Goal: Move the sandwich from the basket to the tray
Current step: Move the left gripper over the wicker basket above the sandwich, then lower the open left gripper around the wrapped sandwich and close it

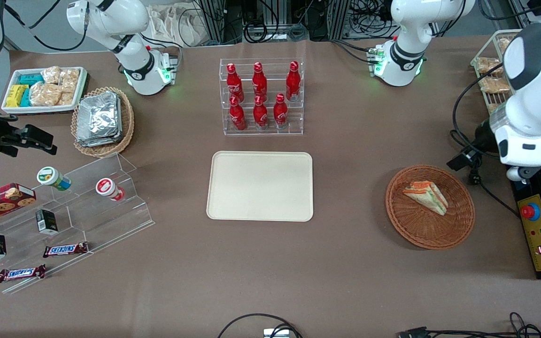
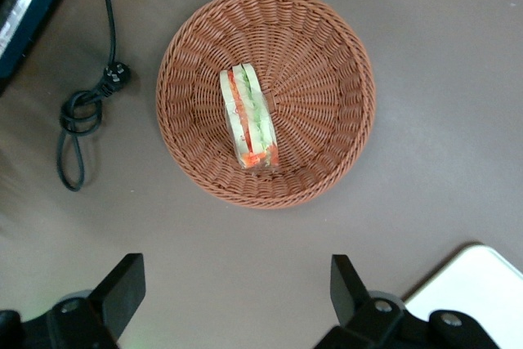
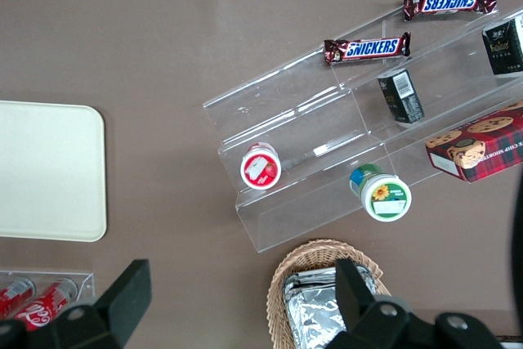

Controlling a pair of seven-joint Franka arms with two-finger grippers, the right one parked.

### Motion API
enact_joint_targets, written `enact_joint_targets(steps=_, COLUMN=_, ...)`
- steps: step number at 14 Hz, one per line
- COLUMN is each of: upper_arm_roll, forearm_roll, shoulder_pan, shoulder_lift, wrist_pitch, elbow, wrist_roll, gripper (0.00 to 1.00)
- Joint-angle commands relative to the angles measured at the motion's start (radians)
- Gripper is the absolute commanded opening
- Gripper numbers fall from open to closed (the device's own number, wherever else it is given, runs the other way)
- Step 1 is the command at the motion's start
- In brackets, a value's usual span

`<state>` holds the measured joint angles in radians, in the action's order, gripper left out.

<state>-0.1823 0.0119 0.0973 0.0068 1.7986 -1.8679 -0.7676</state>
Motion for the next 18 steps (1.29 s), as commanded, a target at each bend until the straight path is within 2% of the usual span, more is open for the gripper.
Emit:
enact_joint_targets(steps=1, upper_arm_roll=0.006, forearm_roll=0.010, shoulder_pan=0.001, shoulder_lift=-0.013, wrist_pitch=0.094, elbow=-0.094, wrist_roll=-0.042, gripper=1.00)
enact_joint_targets(steps=6, upper_arm_roll=0.007, forearm_roll=0.019, shoulder_pan=0.036, shoulder_lift=0.030, wrist_pitch=0.396, elbow=-0.284, wrist_roll=-0.162, gripper=1.00)
enact_joint_targets(steps=8, upper_arm_roll=0.007, forearm_roll=0.022, shoulder_pan=0.035, shoulder_lift=0.090, wrist_pitch=0.453, elbow=-0.284, wrist_roll=-0.191, gripper=1.00)
enact_joint_targets(steps=11, upper_arm_roll=0.007, forearm_roll=0.103, shoulder_pan=0.036, shoulder_lift=0.163, wrist_pitch=0.501, elbow=-0.295, wrist_roll=-0.208, gripper=1.00)
enact_joint_targets(steps=18, upper_arm_roll=0.007, forearm_roll=0.109, shoulder_pan=0.035, shoulder_lift=0.258, wrist_pitch=0.628, elbow=-0.300, wrist_roll=-0.252, gripper=1.00)
